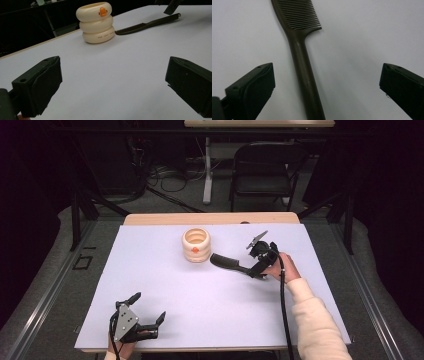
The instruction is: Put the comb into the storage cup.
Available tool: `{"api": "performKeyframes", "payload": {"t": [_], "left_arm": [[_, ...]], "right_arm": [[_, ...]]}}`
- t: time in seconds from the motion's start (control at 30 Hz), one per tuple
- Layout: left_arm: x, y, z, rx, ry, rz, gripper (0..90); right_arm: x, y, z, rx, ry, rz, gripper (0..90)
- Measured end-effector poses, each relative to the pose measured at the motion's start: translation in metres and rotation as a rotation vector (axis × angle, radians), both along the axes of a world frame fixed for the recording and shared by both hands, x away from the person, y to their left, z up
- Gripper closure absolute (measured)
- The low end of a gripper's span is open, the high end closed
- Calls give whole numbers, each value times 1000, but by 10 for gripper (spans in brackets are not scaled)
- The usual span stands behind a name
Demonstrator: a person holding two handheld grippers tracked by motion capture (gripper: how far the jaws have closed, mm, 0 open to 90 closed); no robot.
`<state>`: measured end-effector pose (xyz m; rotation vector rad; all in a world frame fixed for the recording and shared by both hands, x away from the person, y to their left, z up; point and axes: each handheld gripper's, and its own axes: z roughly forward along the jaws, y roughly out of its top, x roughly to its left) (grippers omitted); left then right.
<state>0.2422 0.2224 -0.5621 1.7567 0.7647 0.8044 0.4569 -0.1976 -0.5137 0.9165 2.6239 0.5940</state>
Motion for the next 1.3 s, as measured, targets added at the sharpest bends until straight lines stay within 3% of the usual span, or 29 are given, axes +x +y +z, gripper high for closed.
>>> {"api": "performKeyframes", "payload": {"t": [0.4,0.53,0.93,1.17,1.3], "left_arm": [[0,0,0,1,-3,1,7],[0,0,0,-1,-6,1,7],[0,0,0,-2,-3,-2,8],[0,1,0,0,-2,-3,8],[-1,1,0,0,-2,-3,8]], "right_arm": [[1,12,-5,-12,33,44,22],[-1,16,-2,-19,15,73,149],[1,31,-2,-78,33,150,463],[3,40,-3,-120,54,176,592],[4,46,-4,-140,57,191,623]]}}
